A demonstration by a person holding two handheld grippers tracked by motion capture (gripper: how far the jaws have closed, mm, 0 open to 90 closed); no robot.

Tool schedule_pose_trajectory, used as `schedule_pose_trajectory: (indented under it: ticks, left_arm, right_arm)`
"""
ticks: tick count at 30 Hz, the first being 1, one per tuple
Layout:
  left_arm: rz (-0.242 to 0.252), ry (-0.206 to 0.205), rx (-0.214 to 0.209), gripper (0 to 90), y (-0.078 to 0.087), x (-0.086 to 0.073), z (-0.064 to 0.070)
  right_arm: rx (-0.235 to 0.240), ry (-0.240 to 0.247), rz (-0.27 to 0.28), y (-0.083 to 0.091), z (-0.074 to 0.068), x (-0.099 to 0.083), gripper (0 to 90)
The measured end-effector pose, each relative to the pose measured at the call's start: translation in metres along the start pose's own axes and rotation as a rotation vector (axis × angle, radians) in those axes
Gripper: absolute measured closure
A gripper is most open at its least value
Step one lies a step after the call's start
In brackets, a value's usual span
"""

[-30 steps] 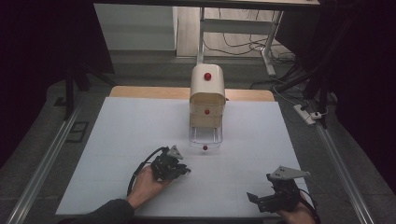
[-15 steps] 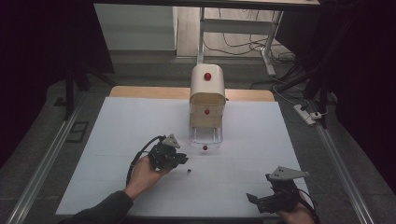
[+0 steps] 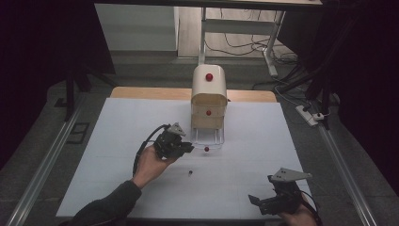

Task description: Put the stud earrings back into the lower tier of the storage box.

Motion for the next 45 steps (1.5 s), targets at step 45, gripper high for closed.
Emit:
schedule_pose_trajectory:
  ticks: [45]
  left_arm:
    - [-0.020, 0.026, 0.053, 71.5, -0.055, 0.036, -0.043]
  right_arm:
    - [0.006, -0.007, 0.007, 0.000, 0.001, 0.000, 0.0]
Point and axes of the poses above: each handheld gripper's, and its own axes: y roughly backward along the jaws, x roughly out of its top, z roughly to its right, the point moved 9 cm from there along -y, roughly forward along the jaws, and after that the axes turned 1 degree about -x, right-handed, at the moved point
